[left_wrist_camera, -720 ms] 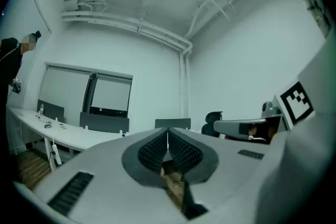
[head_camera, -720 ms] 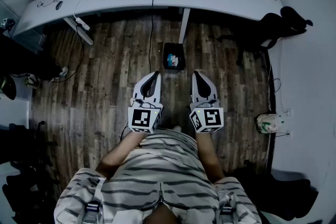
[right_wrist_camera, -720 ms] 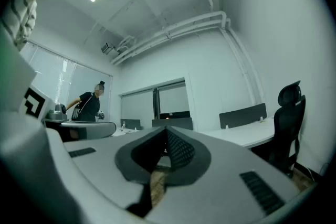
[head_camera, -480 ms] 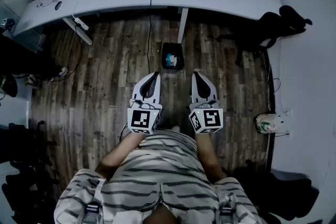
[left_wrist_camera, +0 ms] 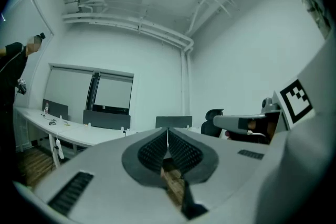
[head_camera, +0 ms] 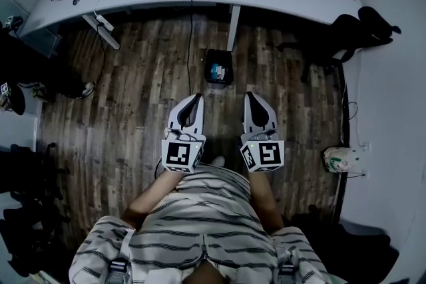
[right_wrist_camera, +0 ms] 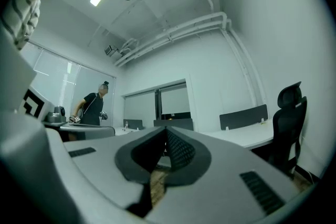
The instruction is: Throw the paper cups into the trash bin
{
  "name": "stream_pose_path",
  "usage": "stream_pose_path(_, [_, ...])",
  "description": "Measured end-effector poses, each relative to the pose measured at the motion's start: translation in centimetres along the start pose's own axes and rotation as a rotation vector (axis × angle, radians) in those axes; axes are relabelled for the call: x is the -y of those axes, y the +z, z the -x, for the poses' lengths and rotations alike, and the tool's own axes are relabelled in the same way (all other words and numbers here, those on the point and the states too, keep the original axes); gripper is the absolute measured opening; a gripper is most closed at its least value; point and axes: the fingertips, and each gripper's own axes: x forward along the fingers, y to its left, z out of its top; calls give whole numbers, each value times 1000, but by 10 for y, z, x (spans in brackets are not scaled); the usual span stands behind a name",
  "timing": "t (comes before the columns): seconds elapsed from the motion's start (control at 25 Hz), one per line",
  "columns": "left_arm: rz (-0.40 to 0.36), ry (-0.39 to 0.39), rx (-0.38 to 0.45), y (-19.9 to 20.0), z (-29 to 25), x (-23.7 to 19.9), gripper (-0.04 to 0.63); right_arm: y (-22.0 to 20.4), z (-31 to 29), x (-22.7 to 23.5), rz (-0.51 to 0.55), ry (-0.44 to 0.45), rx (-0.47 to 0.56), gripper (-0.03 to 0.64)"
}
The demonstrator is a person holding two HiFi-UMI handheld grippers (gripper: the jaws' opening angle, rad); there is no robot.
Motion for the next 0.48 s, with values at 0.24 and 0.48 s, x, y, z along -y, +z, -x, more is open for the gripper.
stream_pose_path(0.24, [-1,20,-28,-12,-1,6,25,-8,0,13,-22,-2,-5,9])
stream_pose_path(0.48, [5,19,-39,-24,-22,2,25,-18,-16,24,-2,2,-26,9])
